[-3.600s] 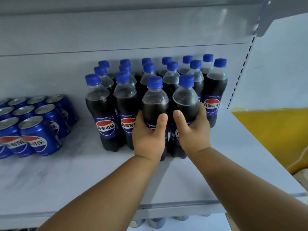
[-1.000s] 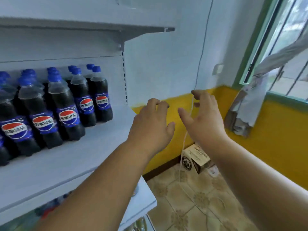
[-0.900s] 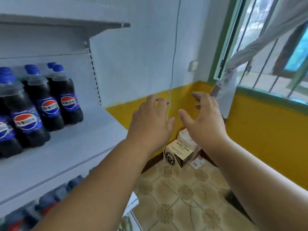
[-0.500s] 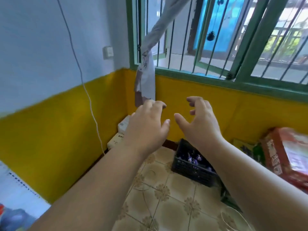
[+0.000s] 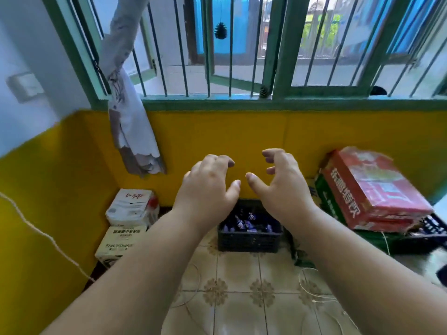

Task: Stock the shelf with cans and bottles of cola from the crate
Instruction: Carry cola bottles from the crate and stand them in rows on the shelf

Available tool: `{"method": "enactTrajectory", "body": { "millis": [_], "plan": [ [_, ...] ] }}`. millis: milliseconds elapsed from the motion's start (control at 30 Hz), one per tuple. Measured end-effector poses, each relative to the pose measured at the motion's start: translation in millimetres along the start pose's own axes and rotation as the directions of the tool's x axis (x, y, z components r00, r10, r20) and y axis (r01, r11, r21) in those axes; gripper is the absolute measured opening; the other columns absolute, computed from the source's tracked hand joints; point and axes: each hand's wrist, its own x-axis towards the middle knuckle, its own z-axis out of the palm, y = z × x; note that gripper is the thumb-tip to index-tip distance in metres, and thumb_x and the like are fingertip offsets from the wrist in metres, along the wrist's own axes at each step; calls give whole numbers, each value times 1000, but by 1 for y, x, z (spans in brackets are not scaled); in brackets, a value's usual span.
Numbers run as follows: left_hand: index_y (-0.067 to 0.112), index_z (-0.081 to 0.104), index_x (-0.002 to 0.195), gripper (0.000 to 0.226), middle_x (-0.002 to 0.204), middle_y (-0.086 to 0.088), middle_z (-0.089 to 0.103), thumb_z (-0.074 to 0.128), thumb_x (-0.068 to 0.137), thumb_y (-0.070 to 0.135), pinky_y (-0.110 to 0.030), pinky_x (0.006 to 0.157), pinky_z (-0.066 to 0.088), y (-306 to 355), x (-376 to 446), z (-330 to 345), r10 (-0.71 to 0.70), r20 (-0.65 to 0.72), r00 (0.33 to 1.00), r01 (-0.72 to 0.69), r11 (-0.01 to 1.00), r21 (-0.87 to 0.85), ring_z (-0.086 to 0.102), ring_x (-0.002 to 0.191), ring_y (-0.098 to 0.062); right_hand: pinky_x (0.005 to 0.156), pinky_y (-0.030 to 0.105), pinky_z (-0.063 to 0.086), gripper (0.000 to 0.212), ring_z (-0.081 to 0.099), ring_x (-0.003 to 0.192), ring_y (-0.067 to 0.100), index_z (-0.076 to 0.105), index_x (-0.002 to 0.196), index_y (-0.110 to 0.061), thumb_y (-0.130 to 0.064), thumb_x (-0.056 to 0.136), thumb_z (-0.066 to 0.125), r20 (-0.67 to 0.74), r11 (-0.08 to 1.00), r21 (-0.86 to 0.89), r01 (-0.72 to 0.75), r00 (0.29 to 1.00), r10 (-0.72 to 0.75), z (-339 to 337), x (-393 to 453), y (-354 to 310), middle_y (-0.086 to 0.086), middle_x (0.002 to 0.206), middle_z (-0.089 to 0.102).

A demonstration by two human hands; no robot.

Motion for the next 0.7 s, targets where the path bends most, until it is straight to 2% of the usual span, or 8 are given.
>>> {"method": "enactTrajectory", "body": {
  "millis": [167, 467, 700],
  "plan": [
    [24, 51, 134, 42, 135, 2, 55, 55, 96, 40, -41, 102, 47, -31, 52, 28, 56, 92, 994, -52, 997, -50, 51, 124, -17, 89, 24, 47, 59, 53, 119, 12, 44, 141, -27, -43, 91, 69, -23, 994, -50, -93, 996, 92, 29, 39, 13, -4, 136, 51],
    [25, 50, 136, 41, 137, 4, 54, 56, 96, 33, -36, 103, 47, -48, 147, 108, 91, 227, 970, -74, 994, -83, 49, 126, -15, 89, 27, 49, 59, 53, 118, 14, 45, 141, -25, -41, 90, 71, -16, 979, -44, -197, 980, 197, 52, 128, 82, -3, 134, 51],
    [25, 50, 137, 42, 138, 4, 54, 55, 96, 34, -39, 103, 48, -44, 248, 182, 34, 259, 965, -23, 999, -44, 50, 126, -15, 85, 23, 46, 59, 54, 118, 13, 44, 141, -25, -40, 91, 71, 79, 989, -8, -145, 986, 145, 71, 250, 160, -2, 135, 52]
  ]
}}
